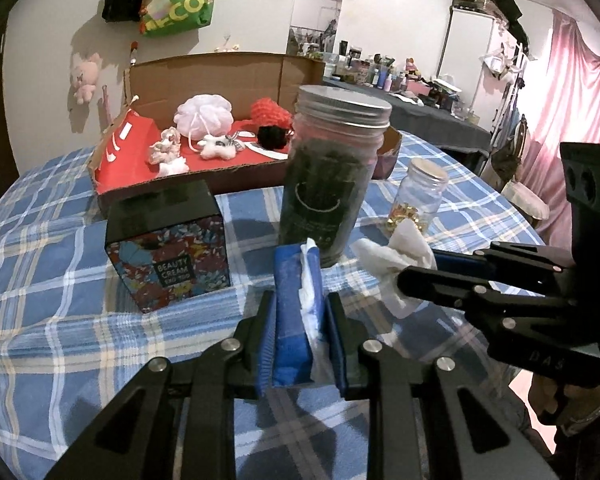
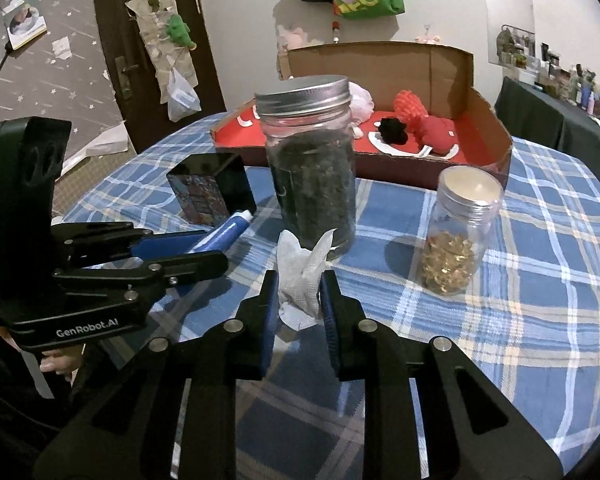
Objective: Organize soft objects
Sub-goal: 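Lift the blue tissue pack with the left tool while the right tool lifts the white tissue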
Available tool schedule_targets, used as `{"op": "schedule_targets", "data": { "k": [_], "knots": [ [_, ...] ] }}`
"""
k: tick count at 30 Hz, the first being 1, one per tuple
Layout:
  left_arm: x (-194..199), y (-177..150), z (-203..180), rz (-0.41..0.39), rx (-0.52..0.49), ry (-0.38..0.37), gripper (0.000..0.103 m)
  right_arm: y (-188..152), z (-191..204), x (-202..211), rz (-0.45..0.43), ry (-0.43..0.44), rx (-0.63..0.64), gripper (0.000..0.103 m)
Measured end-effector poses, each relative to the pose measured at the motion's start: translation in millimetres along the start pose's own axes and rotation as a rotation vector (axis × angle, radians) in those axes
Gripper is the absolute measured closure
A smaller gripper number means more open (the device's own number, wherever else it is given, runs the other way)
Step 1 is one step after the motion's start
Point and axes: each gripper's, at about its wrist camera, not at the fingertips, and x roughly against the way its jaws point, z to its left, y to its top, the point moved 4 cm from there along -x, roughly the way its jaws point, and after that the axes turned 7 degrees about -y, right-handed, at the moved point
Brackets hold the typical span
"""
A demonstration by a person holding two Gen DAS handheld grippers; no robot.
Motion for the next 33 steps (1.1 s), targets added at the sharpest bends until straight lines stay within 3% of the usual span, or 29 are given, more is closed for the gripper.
{"op": "schedule_targets", "data": {
  "k": [18,33],
  "knots": [
    [29,-27,56,0.013,0.099,0.116,0.077,-20,-49,13,0.032,-0.052,-0.122,0.083],
    [35,-22,104,0.01,0.172,0.193,0.077,-18,-82,18,0.033,-0.107,-0.172,0.083]
  ]
}}
